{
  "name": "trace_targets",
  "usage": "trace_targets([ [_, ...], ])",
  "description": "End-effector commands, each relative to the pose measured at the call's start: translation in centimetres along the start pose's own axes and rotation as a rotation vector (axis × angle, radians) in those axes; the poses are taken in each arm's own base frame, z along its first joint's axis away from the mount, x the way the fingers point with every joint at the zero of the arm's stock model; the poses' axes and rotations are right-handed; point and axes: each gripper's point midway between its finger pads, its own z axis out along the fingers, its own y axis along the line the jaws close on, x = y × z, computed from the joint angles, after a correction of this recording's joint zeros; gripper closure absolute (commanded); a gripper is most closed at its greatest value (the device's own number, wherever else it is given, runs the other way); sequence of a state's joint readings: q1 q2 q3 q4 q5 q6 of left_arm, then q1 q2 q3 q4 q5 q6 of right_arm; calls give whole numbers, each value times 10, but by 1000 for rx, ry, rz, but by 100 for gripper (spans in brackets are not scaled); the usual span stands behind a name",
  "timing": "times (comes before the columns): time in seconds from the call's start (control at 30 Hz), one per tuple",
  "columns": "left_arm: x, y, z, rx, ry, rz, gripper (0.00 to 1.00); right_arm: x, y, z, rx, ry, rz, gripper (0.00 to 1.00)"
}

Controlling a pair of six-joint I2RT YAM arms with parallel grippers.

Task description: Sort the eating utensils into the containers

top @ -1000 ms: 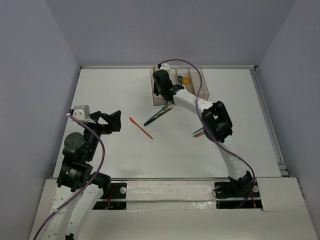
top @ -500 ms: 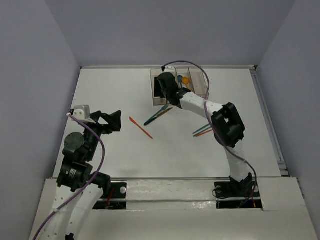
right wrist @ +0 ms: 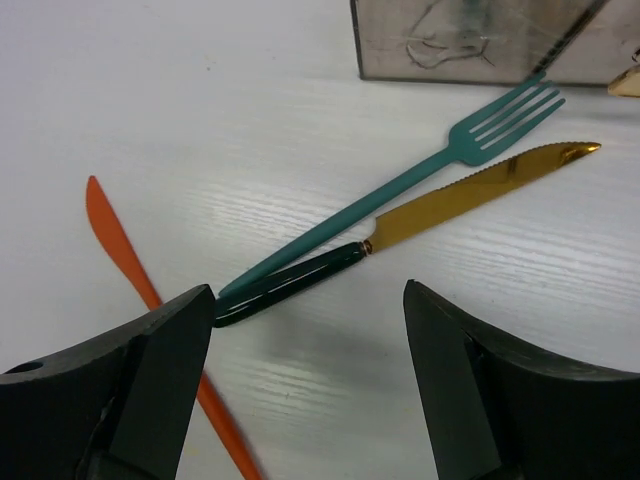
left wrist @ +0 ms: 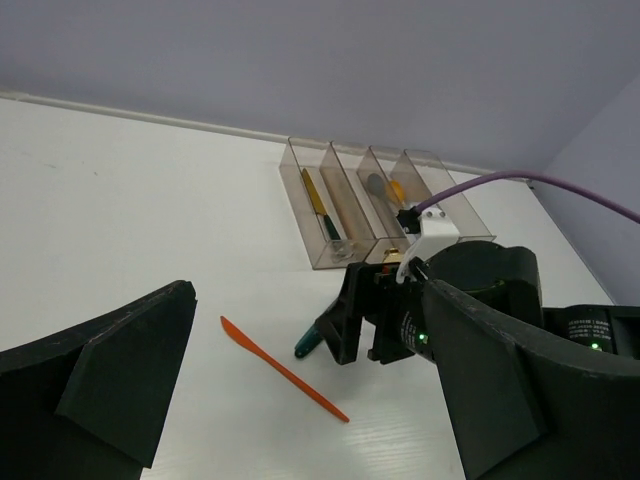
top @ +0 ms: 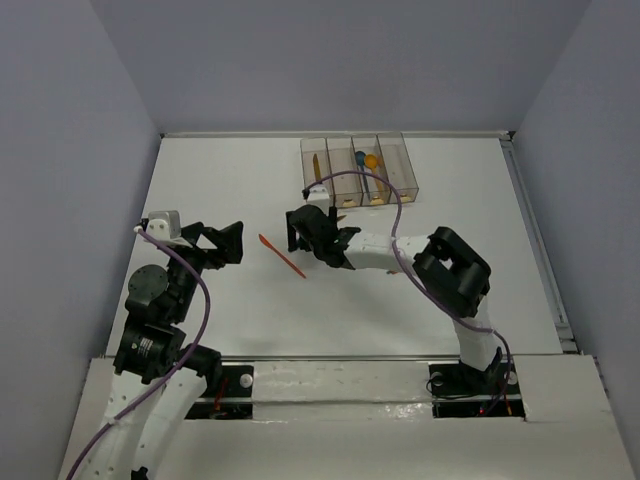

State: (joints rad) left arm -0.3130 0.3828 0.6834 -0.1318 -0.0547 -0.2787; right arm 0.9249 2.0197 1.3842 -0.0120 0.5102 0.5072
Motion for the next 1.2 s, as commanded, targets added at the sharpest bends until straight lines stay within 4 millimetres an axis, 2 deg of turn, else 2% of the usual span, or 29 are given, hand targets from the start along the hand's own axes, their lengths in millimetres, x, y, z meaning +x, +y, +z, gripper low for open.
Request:
trace_targets([
  [0.0, -27, -14, -4, 52, -77, -14, 1, -18, -3, 9, 83, -63, 89, 19],
  [0.1, -27, -17, -4, 67, -73, -13, 1, -15, -6, 14, 116, -58, 96, 21],
  [0.3, -26, -19, -4, 78, -73, -14, 1, -6, 0, 24, 102, -40, 119, 25],
  [0.43, -26, -19, -4, 81, -73, -14, 1, 6, -6, 28, 135, -15, 104, 29],
  [0.6, -28, -20, -5, 84, -77, -14, 1, 26, -16, 28, 153, 26, 78, 32],
  [0.73, -28, -20, -6, 85, -80, -16, 1, 35, -25, 23, 173, 45, 60, 34],
  [0.9, -29, -20, -6, 86, -81, -16, 1, 33, -30, 17, 177, 38, 50, 37],
  [1.17, -28, -20, -5, 85, -80, -18, 1, 46, -46, 9, 208, 69, 11, 43],
])
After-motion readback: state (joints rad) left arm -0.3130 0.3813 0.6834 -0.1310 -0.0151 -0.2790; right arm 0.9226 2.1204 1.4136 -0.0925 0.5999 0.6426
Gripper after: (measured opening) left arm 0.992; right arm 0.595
